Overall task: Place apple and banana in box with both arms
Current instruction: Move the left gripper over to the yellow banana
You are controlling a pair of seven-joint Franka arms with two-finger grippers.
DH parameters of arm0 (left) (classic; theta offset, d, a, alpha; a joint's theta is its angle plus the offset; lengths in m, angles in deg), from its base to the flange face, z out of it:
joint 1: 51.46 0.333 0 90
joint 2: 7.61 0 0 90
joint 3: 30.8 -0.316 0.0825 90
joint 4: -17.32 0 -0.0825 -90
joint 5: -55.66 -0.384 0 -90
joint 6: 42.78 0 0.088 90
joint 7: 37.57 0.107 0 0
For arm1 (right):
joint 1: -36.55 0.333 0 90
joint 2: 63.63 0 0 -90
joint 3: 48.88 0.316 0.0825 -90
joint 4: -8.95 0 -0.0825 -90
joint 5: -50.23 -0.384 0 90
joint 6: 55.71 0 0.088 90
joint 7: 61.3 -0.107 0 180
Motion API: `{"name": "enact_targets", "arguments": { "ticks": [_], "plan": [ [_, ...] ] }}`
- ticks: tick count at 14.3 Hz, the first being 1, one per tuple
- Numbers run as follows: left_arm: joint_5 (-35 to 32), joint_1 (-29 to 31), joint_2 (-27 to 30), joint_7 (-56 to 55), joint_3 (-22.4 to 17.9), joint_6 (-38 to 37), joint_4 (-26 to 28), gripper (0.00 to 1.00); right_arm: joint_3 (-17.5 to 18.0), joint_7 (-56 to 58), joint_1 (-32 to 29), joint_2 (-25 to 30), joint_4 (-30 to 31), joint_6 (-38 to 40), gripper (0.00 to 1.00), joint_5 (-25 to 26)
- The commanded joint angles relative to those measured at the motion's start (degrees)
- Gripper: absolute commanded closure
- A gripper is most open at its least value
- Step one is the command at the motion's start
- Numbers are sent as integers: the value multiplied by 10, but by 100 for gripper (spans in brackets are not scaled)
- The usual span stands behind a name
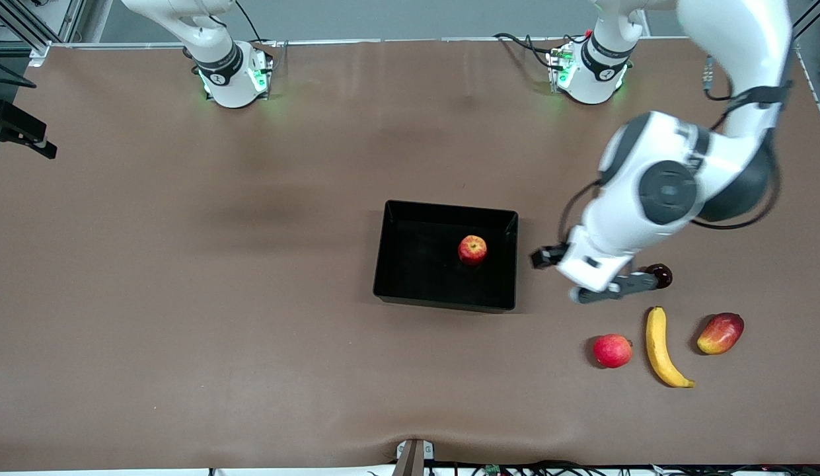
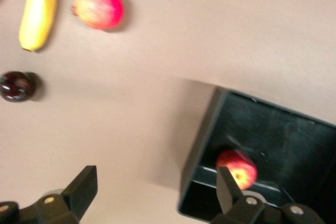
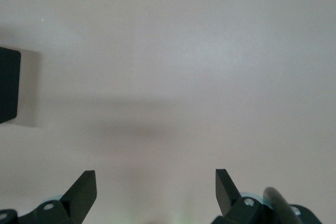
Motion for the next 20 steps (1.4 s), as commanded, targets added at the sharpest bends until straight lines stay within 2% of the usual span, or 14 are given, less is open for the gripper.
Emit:
{"name": "enact_targets", "arguments": {
  "ticks": [1, 4, 6, 9, 11, 16, 20],
  "plan": [
    [-10, 54, -17, 52, 3, 15, 0, 0, 6, 3, -14, -11, -17, 29, 0, 17],
    [-25, 86, -45, 145, 3, 85, 0, 0, 8, 3, -14, -10, -18, 31, 0, 31],
    [-47, 133, -67, 204, 3, 140, 2, 0, 7, 3, -16, -12, -17, 30, 0, 32],
    [-48, 176, -126, 245, 3, 202, -1, 0, 8, 3, -19, -14, -18, 20, 0, 45],
    [-50, 175, -153, 244, 3, 268, 1, 0, 8, 2, -16, -13, -17, 22, 0, 45],
    [-62, 178, -213, 257, -14, 353, 1, 1, 8, 2, -17, -13, -18, 23, 0, 45],
    [-101, 172, -222, 258, -37, 366, 1, 5, 8, 2, -17, -14, -17, 25, 0, 45]
  ]
}}
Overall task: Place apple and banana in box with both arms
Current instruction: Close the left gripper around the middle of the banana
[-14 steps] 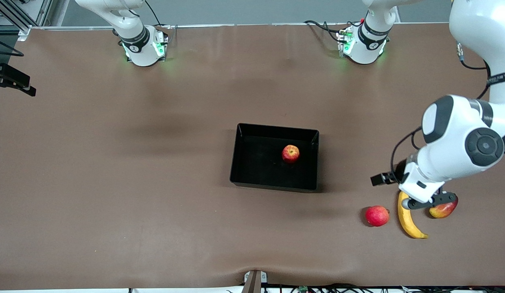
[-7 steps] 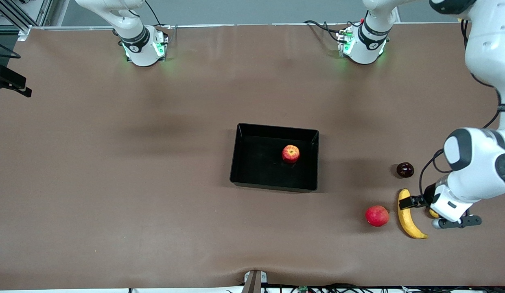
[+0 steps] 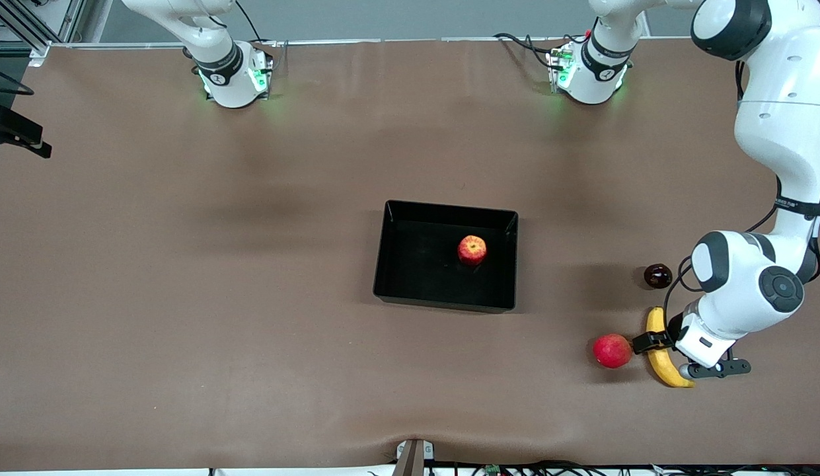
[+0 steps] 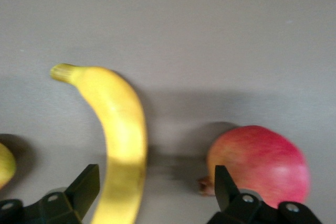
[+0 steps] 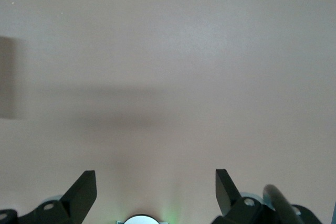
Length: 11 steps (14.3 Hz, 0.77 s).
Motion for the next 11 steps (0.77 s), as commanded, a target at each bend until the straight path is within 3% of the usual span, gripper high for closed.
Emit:
{"name": "enact_targets", "arguments": {
  "ticks": [1, 3, 4, 5, 6, 9, 11],
  "plan": [
    [-25, -2, -1, 5, -9, 5, -4, 7, 8, 2, -11, -6, -13, 9, 0, 11],
    [-25, 1, -13, 5, -9, 7, -3, 14, 8, 2, -11, -6, -13, 9, 0, 11],
    [-26, 0, -18, 4, -9, 7, -3, 25, 8, 2, -11, -6, -13, 9, 0, 11],
    [-26, 0, -21, 5, -9, 7, -3, 47, 8, 1, -11, -6, -13, 9, 0, 11],
    [-27, 0, -23, 5, -10, 8, -1, 59, 8, 1, -11, -6, -13, 9, 0, 11],
    [-56, 11, -17, 6, -10, 7, 22, 65, 8, 1, -15, -6, -13, 9, 0, 10],
    [-74, 19, -13, 9, -10, 6, 28, 98, 8, 2, -15, -6, -13, 9, 0, 8]
  ]
}}
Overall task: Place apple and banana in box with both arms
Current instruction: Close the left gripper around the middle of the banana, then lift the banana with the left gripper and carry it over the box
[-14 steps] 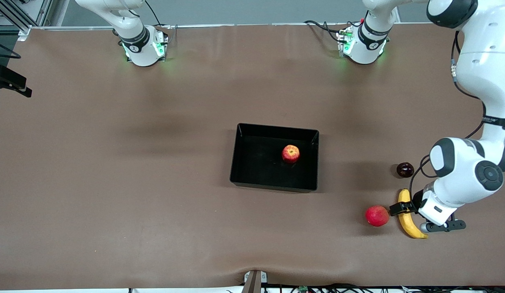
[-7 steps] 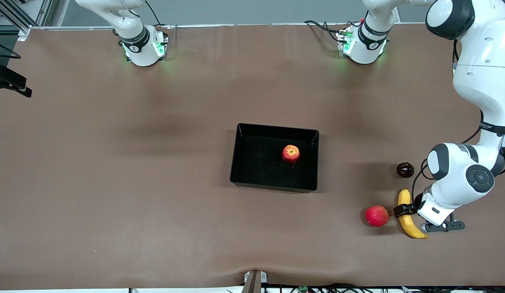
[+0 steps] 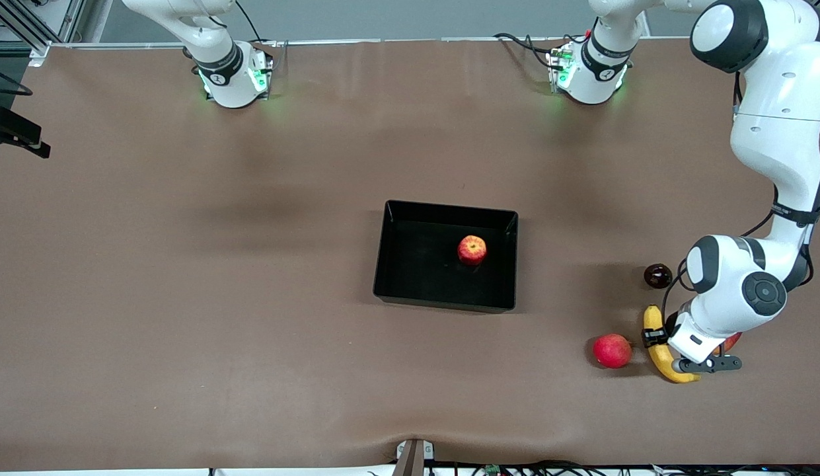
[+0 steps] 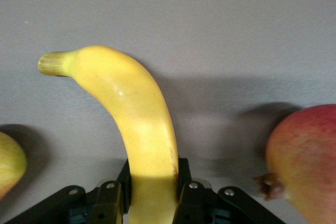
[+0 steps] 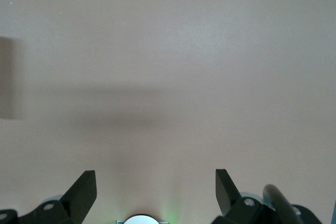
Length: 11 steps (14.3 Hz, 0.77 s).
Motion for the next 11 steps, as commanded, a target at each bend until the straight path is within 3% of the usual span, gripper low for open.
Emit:
{"name": "enact_targets", "arguments": {
  "ticks": [1, 3, 8, 11],
  "plan": [
    [-25, 11, 17, 9, 2, 1, 19, 100, 8, 1, -10, -6, -14, 7, 0, 6],
    [-24, 11, 42, 30, 10, -16, 26, 100, 8, 1, -9, -6, -14, 7, 0, 3],
    [-20, 11, 108, 132, 77, -106, 9, 100, 8, 1, -12, -9, -16, 2, 0, 2],
    [-19, -3, 141, 131, 109, -164, 2, 100, 8, 1, -12, -10, -16, 3, 0, 2]
  ]
}}
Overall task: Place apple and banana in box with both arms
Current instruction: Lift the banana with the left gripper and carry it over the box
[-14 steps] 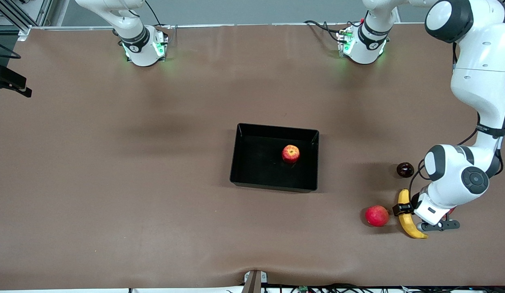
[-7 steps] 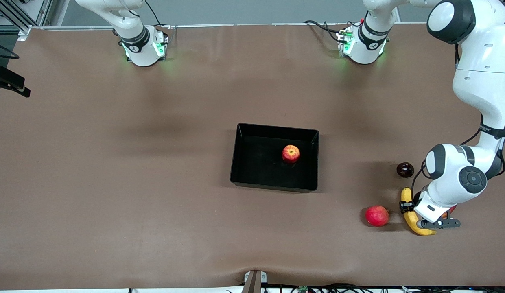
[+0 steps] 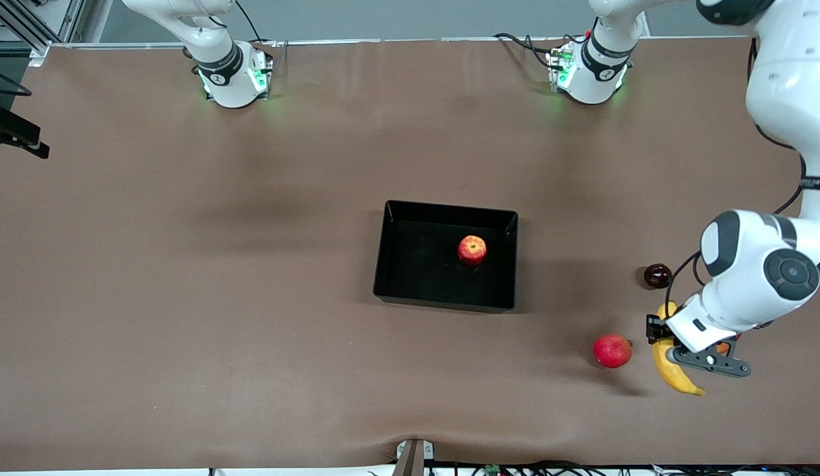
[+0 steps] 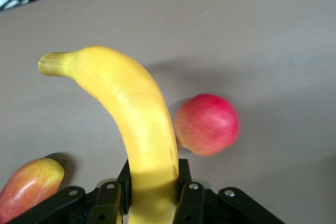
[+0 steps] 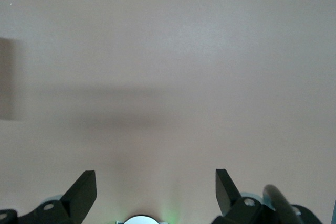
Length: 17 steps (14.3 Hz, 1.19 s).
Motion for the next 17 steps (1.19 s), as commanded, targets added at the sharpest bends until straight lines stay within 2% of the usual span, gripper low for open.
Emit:
{"name": "enact_targets", "arguments": {
  "ticks": [1, 3, 6, 10, 15, 17],
  "plan": [
    [-6, -13, 36, 3, 29, -53, 8, 100, 7, 1, -11, -9, -16, 4, 0, 2],
    [-4, -35, 54, -22, 50, -96, 11, 100, 7, 1, -17, -9, -14, 8, 0, 2],
    [-9, -105, 59, -151, 61, -127, 11, 100, 7, 1, -25, -10, -13, 8, 0, 2],
    [-19, -225, 48, -296, 56, -125, 8, 100, 7, 1, -23, -10, -14, 6, 0, 2],
    [-26, -331, -1, -400, 54, -81, -24, 100, 7, 1, -25, -10, -14, 6, 0, 1],
    [-31, -381, -11, -403, 25, -53, -26, 100, 7, 1, -25, -10, -13, 6, 0, 1]
  ]
}}
